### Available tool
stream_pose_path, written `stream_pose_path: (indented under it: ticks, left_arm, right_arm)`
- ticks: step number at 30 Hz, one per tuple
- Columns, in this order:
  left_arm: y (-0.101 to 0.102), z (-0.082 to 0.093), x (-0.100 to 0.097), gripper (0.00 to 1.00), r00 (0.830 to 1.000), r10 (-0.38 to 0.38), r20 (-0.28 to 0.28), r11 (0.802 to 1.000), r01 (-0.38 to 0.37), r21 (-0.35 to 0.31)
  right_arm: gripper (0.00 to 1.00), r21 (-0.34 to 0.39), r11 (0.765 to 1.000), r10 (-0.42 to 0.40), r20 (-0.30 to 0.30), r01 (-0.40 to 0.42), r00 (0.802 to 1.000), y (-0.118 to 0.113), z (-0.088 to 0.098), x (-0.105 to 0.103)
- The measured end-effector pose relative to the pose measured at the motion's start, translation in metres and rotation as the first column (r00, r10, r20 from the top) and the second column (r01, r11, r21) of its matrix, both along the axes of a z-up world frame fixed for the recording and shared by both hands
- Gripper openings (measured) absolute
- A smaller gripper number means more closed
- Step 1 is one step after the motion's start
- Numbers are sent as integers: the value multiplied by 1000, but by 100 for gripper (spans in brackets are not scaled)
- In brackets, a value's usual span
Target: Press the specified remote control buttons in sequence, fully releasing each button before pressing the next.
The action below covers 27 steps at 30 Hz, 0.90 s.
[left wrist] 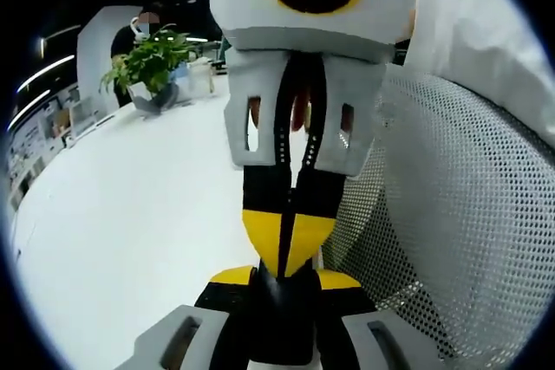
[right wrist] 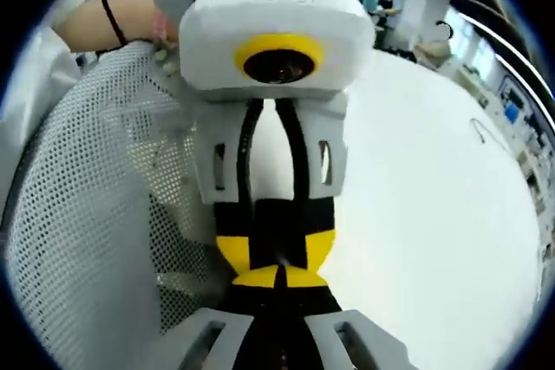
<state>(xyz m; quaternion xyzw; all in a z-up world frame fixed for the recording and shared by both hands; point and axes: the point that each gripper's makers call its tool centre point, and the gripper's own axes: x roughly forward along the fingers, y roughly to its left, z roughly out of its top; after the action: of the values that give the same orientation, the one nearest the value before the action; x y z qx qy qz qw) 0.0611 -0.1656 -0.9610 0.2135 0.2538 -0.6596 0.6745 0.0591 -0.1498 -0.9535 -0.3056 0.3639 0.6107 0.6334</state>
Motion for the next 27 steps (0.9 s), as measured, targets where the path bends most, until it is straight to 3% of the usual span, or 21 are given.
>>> stream_pose_path:
  ticks: [5,8,11,15,27]
  left_arm:
    - [0,0,0,25,1000,-4,2,1000,4,4]
    - [0,0,0,25,1000,-5,7,1000,5,9]
    - [-1,0,-1,25,1000,-8,10,1000,8,16]
    - [-1,0,-1,25,1000,-10,19,1000,10,23]
    - [-1,1,-2,25,999,23,27,999,-24,33]
  right_arm:
    - [0,1,1000,-9,2,9,1000,-13,0,-2]
    - [5,44,997,-62,-66,65,996,-11,3,-10]
    - [7,30,999,-30,9,30,1000,-18,2,-8]
    - [13,25,998,-50,39,49,998,-26,-1,-6]
    - [20,117,989,-96,13,94,995,-30,-1,-4]
